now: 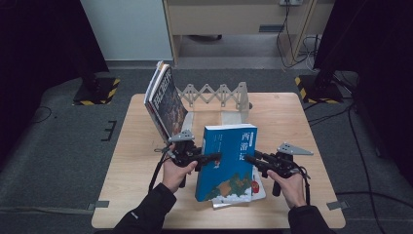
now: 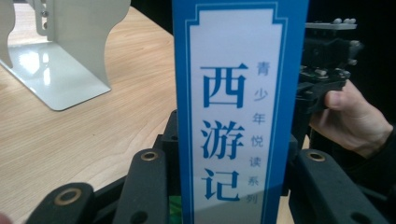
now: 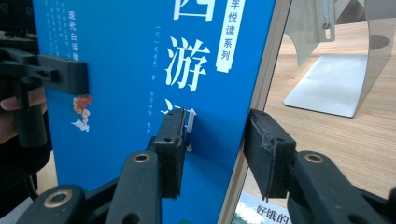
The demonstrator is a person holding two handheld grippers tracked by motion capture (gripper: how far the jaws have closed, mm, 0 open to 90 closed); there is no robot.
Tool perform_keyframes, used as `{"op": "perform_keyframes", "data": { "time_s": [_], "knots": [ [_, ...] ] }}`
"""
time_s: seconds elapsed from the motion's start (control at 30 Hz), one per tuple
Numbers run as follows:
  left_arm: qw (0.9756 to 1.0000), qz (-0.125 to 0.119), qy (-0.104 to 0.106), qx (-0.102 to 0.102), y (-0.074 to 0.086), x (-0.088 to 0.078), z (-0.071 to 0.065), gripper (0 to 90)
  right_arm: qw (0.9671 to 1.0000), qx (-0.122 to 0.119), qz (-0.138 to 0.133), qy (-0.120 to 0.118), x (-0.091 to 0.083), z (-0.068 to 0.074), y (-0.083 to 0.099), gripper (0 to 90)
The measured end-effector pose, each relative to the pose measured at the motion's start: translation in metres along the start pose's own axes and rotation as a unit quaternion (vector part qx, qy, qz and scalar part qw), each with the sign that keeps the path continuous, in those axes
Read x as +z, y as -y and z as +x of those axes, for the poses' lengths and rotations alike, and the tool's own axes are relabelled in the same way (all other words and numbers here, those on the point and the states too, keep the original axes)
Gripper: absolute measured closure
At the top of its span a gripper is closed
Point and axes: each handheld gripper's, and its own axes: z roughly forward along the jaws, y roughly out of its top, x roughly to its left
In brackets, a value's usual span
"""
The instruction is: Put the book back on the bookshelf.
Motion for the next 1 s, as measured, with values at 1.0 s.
{"op": "perform_keyframes", "data": {
  "time_s": [1.0],
  "knots": [
    [0.9993,-0.030,0.022,0.004,-0.002,0.009,0.007,58.0,0.9985,-0.023,-0.042,-0.024,-0.003,0.006,-0.010,66.8]
  ]
}}
